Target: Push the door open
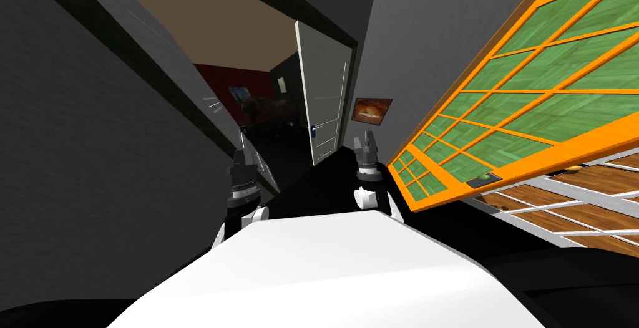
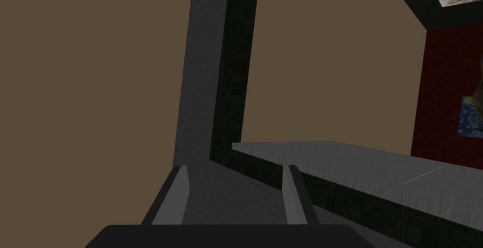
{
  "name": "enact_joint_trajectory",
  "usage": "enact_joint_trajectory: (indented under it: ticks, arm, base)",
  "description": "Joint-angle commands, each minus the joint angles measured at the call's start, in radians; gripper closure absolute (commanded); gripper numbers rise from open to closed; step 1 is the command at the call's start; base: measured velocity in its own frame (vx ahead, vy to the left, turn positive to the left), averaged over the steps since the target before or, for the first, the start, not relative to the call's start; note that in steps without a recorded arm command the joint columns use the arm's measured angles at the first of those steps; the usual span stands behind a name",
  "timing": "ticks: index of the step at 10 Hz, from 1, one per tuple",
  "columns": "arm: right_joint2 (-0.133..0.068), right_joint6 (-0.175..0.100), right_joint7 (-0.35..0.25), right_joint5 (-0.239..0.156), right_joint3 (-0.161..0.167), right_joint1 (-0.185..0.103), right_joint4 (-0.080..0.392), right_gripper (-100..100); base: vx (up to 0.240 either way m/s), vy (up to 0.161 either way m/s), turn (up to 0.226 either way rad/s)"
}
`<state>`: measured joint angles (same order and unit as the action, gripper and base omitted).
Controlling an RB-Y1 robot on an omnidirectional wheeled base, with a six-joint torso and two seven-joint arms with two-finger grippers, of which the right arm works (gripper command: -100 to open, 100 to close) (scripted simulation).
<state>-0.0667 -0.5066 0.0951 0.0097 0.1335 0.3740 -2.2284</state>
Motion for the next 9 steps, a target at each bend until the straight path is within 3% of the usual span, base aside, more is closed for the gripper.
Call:
enact_joint_trajectory:
  ticks: [1, 9]
  arm:
    - [-0.006, 0.006, -0.011, -0.004, 0.022, -0.024, 0.033, -100]
    - [-0.023, 0.029, -0.056, -0.017, 0.133, -0.119, 0.189, -100]
  base:
    - [0.153, -0.043, -0.056]
    - [0.144, -0.035, -0.048]
